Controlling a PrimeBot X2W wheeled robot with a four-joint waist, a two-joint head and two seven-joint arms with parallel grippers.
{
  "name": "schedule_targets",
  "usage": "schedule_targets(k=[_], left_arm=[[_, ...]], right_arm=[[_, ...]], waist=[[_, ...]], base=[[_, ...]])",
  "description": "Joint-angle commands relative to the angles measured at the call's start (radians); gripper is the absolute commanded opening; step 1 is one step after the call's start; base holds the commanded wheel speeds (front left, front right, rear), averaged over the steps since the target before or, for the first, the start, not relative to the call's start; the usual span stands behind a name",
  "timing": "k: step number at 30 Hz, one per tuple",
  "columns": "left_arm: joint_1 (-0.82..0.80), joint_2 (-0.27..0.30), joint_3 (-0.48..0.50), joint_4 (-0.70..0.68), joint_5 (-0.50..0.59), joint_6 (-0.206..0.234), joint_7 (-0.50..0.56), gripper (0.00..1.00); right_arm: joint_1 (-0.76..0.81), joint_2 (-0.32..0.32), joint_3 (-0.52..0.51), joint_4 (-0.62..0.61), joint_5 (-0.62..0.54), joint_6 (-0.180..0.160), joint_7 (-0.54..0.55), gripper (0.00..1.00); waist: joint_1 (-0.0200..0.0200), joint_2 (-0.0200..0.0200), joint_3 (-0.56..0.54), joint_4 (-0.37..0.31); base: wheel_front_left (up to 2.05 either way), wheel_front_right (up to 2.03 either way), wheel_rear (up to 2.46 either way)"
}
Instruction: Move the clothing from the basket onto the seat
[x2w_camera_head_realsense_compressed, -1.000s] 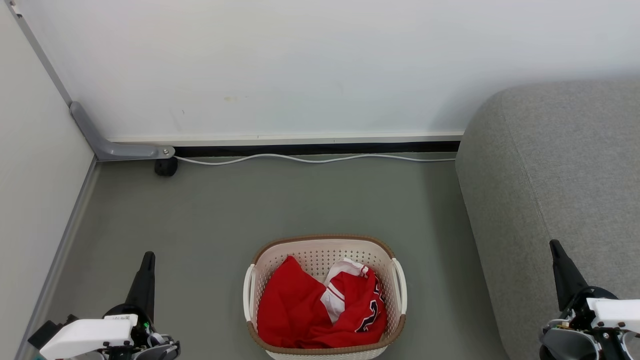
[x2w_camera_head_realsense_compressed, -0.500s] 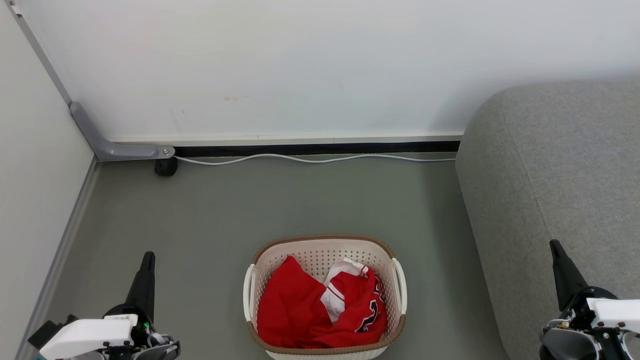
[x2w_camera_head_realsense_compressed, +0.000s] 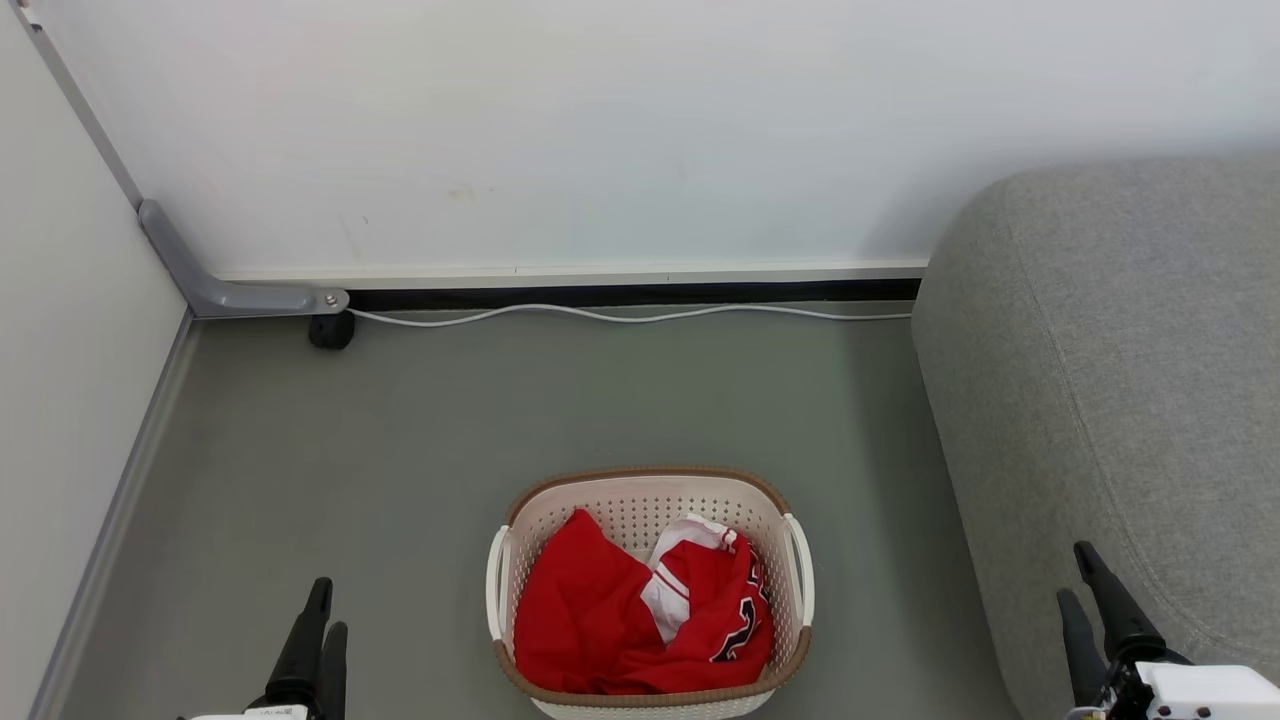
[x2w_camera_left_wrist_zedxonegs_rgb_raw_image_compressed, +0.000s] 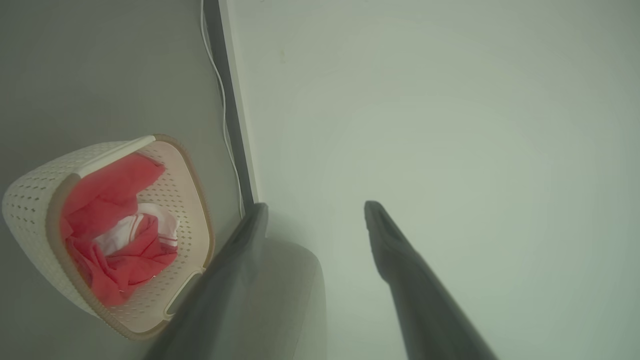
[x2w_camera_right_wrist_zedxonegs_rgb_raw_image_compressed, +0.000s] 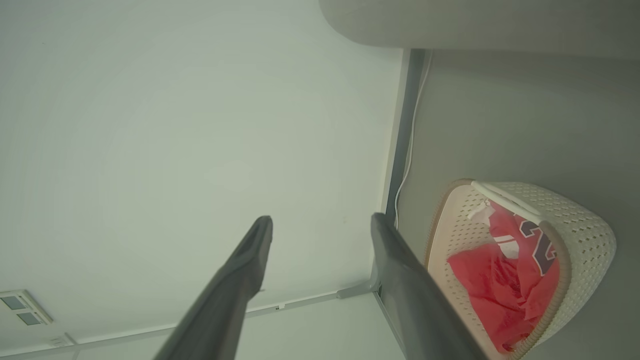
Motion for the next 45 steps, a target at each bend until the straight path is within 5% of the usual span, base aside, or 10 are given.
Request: schedule_targets(k=[1,21,45], left_arm=[[-0.042,0.009,-0.001,-0.026,0.002,-0.001,-0.009,1.00],[-0.099,0.027,-0.044,-0.013,0.052,-0.001,-0.069,1.00],[-0.155,0.048,-0.087,-0.009,0.367,-0.001,-0.137,1.00]], right_arm=[[-0.036,-0.014,0.002,-0.028,-0.004,0.001,-0.004,1.00],[-0.090,-0.057,0.072,-0.039,-0.047,0.001,-0.065,1.00],[-0.165,-0.108,0.160,-0.006,-0.298,0.002,-0.137,1.00]], waist=[[0.0006,0.0000,0.002,0.000],[0.0000,0.0000,0.008,-0.002],[0.0000,0.0000,0.022,-0.004]], base=[[0.00,0.00,0.00],[0.00,0.00,0.00],[0.00,0.00,0.00]])
